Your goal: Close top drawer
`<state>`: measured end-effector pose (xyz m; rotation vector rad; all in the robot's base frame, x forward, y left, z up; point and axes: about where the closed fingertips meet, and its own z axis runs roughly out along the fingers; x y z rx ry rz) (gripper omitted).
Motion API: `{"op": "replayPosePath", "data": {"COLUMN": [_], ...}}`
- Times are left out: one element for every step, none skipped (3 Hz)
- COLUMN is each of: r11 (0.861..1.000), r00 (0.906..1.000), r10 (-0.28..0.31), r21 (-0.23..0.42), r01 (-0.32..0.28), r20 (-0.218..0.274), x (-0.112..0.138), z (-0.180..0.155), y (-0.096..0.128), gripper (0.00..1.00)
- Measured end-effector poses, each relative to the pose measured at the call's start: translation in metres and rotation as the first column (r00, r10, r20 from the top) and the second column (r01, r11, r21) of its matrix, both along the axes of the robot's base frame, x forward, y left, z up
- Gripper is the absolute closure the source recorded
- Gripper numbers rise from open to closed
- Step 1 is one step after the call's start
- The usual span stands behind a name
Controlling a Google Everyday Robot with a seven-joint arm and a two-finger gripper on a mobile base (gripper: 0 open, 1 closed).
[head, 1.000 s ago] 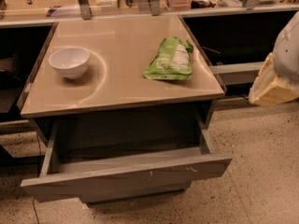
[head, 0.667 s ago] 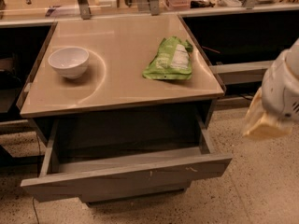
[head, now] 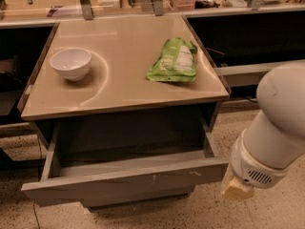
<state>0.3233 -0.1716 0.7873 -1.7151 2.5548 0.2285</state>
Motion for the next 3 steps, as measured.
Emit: {"op": "replayPosePath", "data": {"r11": [1.000, 1.000, 0.997], "r00": [0.9999, 0.9996, 0.9964], "r10": [0.000, 0.011, -0.007], "r21": [-0.005, 0.010, 0.082], "r01": [0.000, -0.010, 0.014], "r20": [-0.010, -0.026, -0.084], "x": [-0.004, -0.010, -0.013], "z": [-0.007, -0.016, -0.059], "y": [-0.001, 0.003, 0.028], "gripper": [1.00, 1.00, 1.00]}}
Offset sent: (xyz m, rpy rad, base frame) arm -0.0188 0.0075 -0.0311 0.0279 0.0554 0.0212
